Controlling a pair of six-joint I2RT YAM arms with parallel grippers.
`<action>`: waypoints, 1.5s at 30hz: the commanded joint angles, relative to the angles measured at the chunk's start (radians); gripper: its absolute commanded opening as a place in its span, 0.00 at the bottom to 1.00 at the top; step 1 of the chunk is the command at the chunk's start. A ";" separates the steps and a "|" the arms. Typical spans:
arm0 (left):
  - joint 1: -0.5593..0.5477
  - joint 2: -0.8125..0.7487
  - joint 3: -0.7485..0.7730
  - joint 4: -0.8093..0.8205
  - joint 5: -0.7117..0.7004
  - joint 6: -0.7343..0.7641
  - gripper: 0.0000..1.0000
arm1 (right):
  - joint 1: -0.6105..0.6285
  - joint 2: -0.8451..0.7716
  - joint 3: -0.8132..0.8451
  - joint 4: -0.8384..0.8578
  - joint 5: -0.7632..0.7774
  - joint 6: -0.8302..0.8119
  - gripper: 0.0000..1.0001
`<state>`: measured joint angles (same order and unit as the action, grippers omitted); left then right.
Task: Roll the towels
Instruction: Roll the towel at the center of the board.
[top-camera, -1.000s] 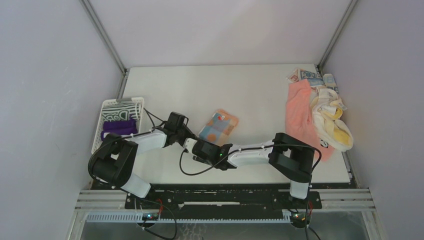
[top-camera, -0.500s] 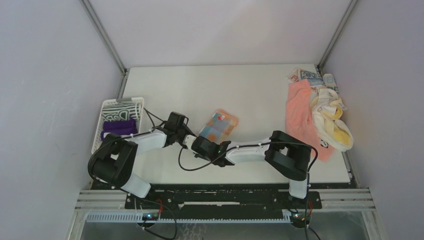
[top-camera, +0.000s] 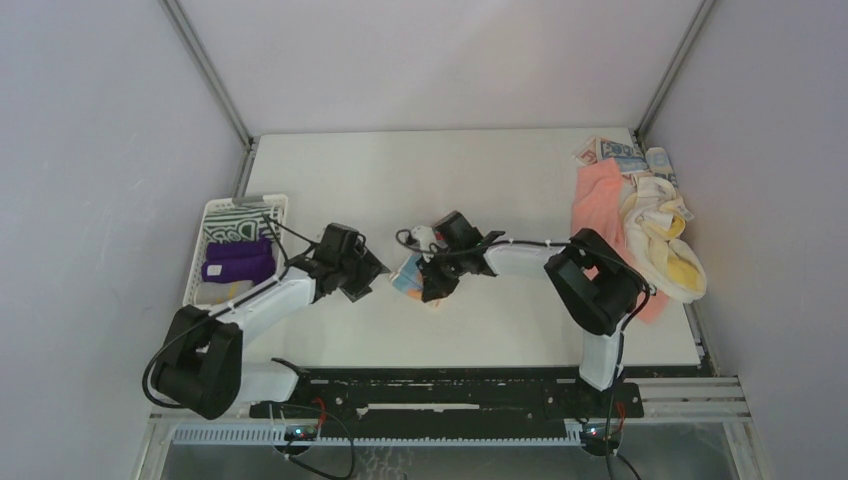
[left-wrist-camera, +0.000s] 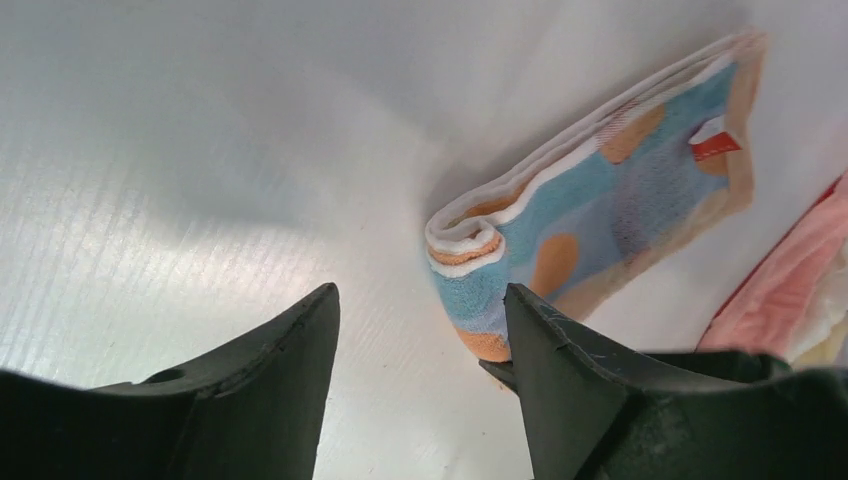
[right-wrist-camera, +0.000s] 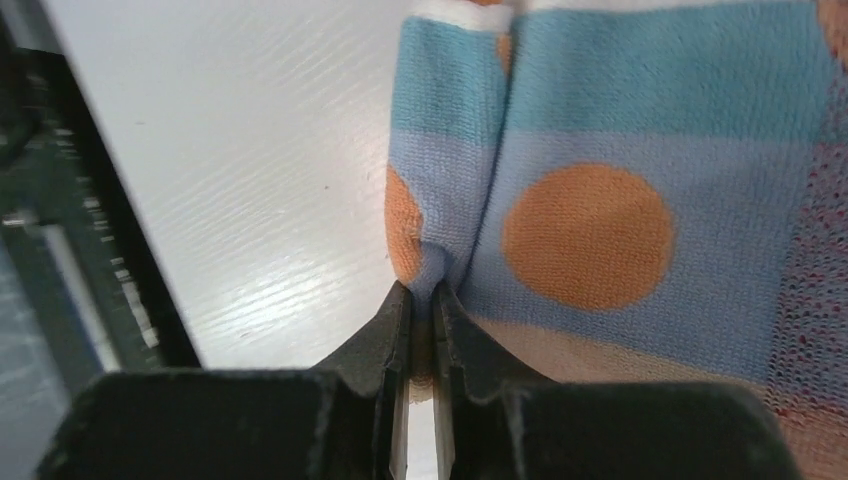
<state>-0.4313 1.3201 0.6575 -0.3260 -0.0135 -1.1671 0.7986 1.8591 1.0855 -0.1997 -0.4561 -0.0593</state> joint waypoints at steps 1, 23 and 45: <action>0.009 -0.074 -0.001 -0.024 -0.026 0.003 0.69 | -0.112 0.076 -0.018 0.041 -0.478 0.172 0.03; -0.119 0.061 -0.043 0.175 0.054 -0.121 0.67 | -0.292 0.324 -0.112 0.464 -0.661 0.687 0.03; -0.129 0.318 0.015 0.172 0.055 -0.084 0.43 | -0.265 0.140 -0.098 0.220 -0.465 0.481 0.19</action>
<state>-0.5514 1.5654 0.6960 -0.0975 0.0784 -1.2736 0.5133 2.1052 0.9913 0.1528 -1.1030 0.5705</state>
